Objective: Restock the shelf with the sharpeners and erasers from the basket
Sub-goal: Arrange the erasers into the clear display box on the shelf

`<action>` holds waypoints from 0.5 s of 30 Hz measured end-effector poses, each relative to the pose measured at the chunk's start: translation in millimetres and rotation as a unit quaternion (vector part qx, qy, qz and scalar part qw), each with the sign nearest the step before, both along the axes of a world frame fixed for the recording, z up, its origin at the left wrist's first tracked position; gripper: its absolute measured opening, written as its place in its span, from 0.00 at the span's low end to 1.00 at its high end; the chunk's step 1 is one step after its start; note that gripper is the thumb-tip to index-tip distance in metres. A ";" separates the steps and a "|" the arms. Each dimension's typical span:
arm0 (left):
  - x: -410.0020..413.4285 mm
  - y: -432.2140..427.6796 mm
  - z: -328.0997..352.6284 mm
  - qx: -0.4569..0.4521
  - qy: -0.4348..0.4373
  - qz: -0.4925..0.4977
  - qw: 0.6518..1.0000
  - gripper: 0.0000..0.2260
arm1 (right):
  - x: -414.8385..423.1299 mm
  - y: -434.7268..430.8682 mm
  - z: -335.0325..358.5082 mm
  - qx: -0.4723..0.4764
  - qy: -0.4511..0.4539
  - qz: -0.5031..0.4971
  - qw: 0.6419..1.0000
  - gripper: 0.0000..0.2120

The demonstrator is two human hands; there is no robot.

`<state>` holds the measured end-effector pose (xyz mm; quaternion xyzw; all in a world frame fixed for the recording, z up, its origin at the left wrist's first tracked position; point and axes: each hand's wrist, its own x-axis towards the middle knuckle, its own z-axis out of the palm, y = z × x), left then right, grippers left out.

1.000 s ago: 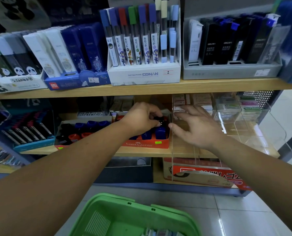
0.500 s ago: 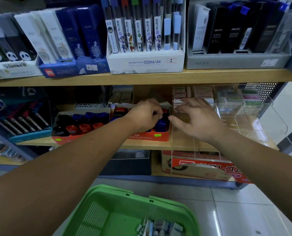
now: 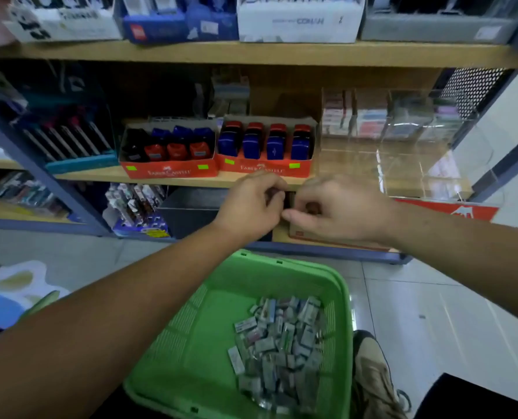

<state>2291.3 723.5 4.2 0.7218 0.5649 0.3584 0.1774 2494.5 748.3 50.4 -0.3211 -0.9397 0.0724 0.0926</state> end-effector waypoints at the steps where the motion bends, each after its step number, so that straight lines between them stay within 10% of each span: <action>1: -0.8 -13.0 -14.3 -0.042 -0.001 -0.003 0.999 0.06 | -3.2 -14.6 -13.5 -0.062 -0.020 0.014 0.998 0.22; 8: -11.5 -88.6 -132.4 -0.340 0.032 -0.007 0.940 0.09 | -32.4 -82.7 -145.1 -0.334 -0.243 -0.053 0.909 0.32; 12: -20.6 -123.2 -191.7 -0.425 0.019 0.018 0.905 0.10 | -31.0 -94.6 -206.1 -0.220 -0.399 -0.004 0.890 0.59; 15: -29.2 -144.2 -222.0 -0.461 0.018 0.034 0.887 0.13 | -27.3 -94.0 -226.7 -0.148 -0.450 0.040 0.879 0.62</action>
